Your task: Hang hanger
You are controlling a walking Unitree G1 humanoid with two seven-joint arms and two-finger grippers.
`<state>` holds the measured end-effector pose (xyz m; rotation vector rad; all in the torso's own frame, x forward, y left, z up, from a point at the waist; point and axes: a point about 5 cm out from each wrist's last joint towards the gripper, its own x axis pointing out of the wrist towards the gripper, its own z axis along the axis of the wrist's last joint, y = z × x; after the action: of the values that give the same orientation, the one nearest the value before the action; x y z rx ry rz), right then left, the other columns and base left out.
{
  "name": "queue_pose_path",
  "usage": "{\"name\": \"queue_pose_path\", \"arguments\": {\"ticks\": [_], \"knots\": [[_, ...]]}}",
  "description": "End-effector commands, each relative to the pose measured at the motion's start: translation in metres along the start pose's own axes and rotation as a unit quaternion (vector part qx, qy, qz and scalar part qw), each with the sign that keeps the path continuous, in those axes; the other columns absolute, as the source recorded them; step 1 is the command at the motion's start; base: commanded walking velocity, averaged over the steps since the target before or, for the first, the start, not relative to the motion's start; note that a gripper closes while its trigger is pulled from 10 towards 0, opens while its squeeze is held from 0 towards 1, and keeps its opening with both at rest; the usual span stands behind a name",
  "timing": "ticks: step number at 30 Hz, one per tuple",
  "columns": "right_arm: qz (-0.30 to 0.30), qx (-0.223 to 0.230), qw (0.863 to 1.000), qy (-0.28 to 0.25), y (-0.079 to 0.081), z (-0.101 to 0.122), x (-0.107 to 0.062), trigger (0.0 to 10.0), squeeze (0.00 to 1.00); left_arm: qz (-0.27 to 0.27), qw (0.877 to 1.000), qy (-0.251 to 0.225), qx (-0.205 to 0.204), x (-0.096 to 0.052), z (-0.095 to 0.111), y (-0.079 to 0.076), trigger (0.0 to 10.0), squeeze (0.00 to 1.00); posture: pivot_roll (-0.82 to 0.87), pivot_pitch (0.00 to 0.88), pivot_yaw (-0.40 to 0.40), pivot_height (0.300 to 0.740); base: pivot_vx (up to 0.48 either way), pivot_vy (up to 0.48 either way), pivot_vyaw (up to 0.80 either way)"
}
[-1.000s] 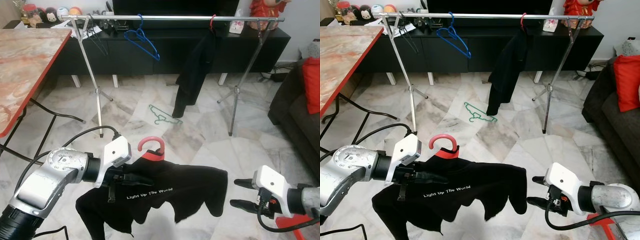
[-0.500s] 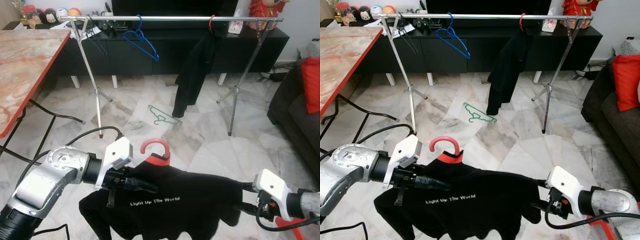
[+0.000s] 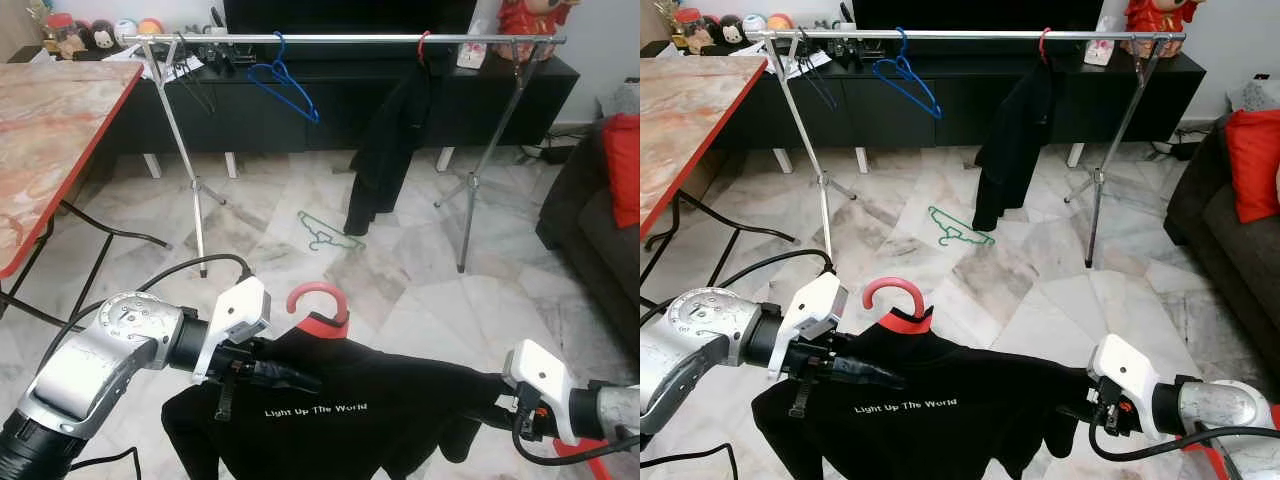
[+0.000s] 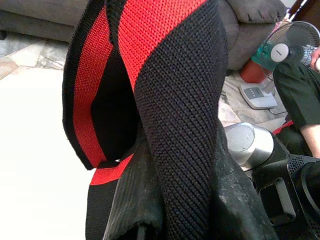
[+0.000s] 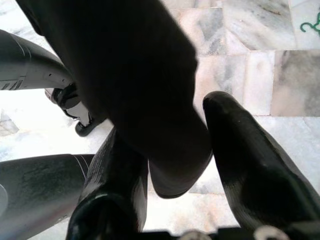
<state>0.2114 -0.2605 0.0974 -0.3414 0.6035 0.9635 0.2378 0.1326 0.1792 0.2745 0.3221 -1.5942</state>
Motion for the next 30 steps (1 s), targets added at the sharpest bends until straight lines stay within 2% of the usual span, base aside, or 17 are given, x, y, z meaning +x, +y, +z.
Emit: {"name": "queue_pose_path", "arguments": {"ticks": [1, 14, 24, 30], "knots": [[0.003, -0.001, 1.000, -0.009, 0.002, 0.003, -0.001, 0.0, 0.00, -0.008, 1.000, -0.006, 0.018, 0.001, 0.008, 0.000, 0.0, 0.00, -0.12, 0.067, -0.030, 0.740, 0.000, 0.000, 0.00], [0.007, -0.005, 1.000, -0.009, 0.001, 0.005, -0.001, 0.0, 0.00, 0.005, 1.000, 0.001, 0.017, 0.000, 0.006, 0.003, 0.0, 0.00, -0.12, 0.079, -0.035, 0.740, 0.000, 0.000, 0.00], [0.005, -0.009, 1.000, -0.006, 0.000, 0.006, 0.000, 0.0, 0.00, 0.028, 0.999, 0.032, 0.019, -0.003, -0.002, 0.008, 0.0, 0.00, -0.12, 0.083, -0.032, 0.740, 0.000, 0.000, 0.00], [0.001, -0.013, 1.000, 0.000, -0.001, 0.006, -0.001, 0.0, 0.00, 0.099, 0.995, 0.030, 0.018, -0.005, -0.008, 0.022, 0.0, 0.00, -0.12, 0.086, -0.027, 0.740, 0.000, 0.000, 0.00]]}}
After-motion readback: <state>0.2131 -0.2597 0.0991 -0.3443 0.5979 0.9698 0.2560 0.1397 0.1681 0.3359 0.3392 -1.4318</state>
